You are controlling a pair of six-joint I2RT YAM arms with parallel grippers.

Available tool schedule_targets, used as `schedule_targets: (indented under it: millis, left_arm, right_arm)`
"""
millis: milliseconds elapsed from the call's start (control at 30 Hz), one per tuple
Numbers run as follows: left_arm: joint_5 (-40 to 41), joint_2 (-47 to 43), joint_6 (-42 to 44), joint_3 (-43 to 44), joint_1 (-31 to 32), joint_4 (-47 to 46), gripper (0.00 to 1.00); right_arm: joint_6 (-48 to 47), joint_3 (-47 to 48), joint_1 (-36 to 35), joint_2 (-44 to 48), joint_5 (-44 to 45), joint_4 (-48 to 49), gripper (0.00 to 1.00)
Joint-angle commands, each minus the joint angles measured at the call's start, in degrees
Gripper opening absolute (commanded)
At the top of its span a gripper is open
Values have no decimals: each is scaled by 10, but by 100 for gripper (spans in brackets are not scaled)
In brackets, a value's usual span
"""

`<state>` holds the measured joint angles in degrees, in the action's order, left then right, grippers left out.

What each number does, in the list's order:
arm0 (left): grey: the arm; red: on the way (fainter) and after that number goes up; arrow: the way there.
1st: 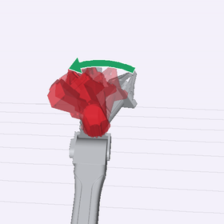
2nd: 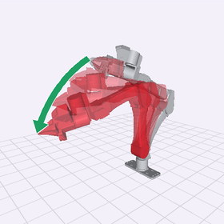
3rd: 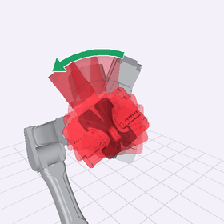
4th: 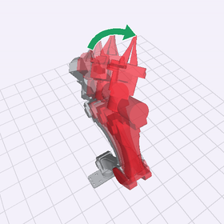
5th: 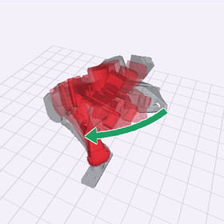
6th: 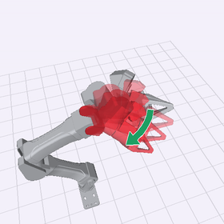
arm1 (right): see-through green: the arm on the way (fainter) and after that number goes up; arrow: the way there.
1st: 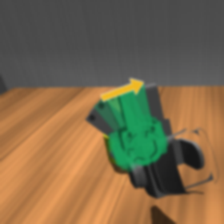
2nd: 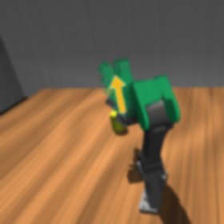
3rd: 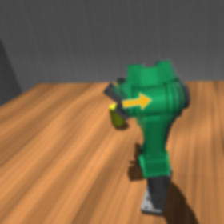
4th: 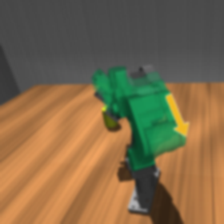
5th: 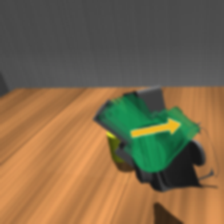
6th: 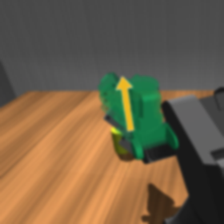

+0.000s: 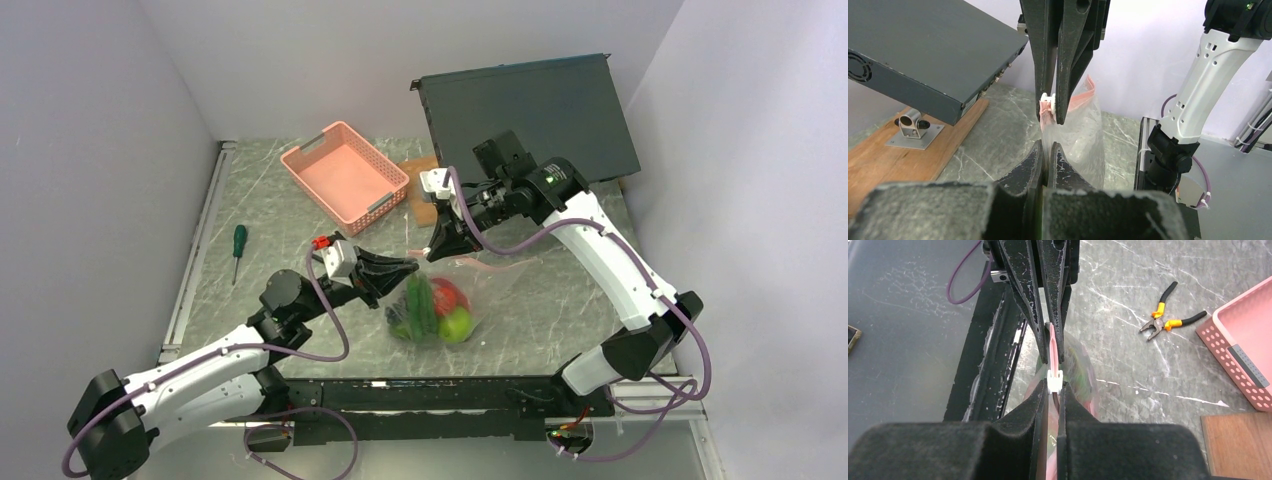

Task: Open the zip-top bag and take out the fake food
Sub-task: Unzip the zipper food storage bag at the center of the board.

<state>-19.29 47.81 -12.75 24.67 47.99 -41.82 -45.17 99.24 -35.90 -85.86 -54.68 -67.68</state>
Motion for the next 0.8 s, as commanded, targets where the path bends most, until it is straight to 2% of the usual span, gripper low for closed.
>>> schedule_targets:
  millis: [0,200,767]
  left_arm:
    - [-5,-4,10,21,-2,-7,0]
    - [40,-41,26,8,-5,17,0]
    - [53,-50,22,7,-24,18,0]
  right_arm:
    - [3,17,16,14,-4,-8,0]
    - [11,-12,35,43,4,8,0]
    - [17,-75,113,108,-22,30,0]
